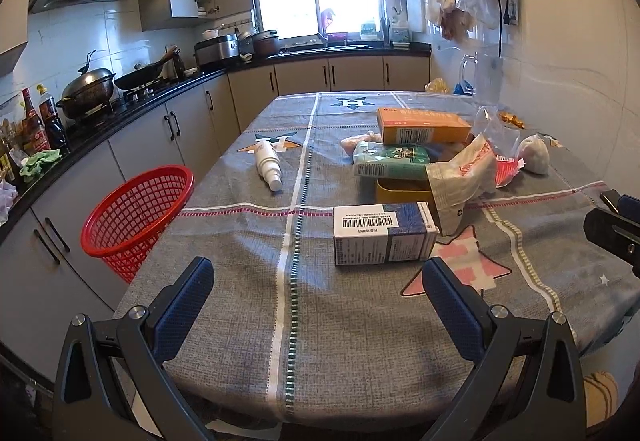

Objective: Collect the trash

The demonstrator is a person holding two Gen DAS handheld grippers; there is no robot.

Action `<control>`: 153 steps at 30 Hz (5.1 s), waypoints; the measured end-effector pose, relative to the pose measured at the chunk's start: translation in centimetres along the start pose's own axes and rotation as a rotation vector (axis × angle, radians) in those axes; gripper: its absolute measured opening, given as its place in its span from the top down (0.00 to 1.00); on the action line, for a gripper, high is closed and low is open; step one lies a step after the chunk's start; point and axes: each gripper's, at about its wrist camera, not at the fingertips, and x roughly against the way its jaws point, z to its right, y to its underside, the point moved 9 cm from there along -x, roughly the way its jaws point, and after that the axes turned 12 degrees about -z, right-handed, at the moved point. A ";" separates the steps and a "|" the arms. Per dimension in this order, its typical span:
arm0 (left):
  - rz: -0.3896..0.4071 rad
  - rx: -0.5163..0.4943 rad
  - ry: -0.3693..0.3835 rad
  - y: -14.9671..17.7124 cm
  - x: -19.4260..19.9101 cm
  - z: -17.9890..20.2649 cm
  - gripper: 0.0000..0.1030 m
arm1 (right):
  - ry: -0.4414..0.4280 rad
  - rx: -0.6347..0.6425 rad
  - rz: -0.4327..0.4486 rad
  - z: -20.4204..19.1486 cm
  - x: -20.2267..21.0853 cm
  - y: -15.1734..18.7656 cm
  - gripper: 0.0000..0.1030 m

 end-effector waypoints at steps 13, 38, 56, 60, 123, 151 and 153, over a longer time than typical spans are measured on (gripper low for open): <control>-0.012 -0.009 -0.001 0.3 -0.6 0.1 0.00 | -0.007 -0.004 -0.018 -0.1 -0.5 0.3 0.01; -0.054 -0.022 0.063 -0.3 -1.8 -1.3 0.00 | -0.034 -0.008 -0.039 -0.1 -1.2 0.5 0.01; -0.207 -0.194 0.499 -5.6 -7.3 3.1 0.18 | -0.051 -0.054 -0.047 1.0 -1.5 0.1 0.01; -0.252 -0.260 0.528 -4.7 -7.7 4.8 0.27 | -0.065 -0.079 -0.055 1.7 -1.7 0.1 0.01; -0.114 -0.034 0.296 -4.5 -3.8 -3.0 0.67 | -0.414 -0.017 -0.192 -9.7 -5.9 -7.8 0.69; -0.108 0.342 0.026 -4.4 -7.2 -26.0 0.67 | -0.557 0.286 -0.360 -30.9 -13.3 -11.5 0.69; -0.119 0.363 0.024 -4.1 -8.1 -27.1 0.67 | -0.557 0.306 -0.370 -32.3 -14.2 -11.5 0.69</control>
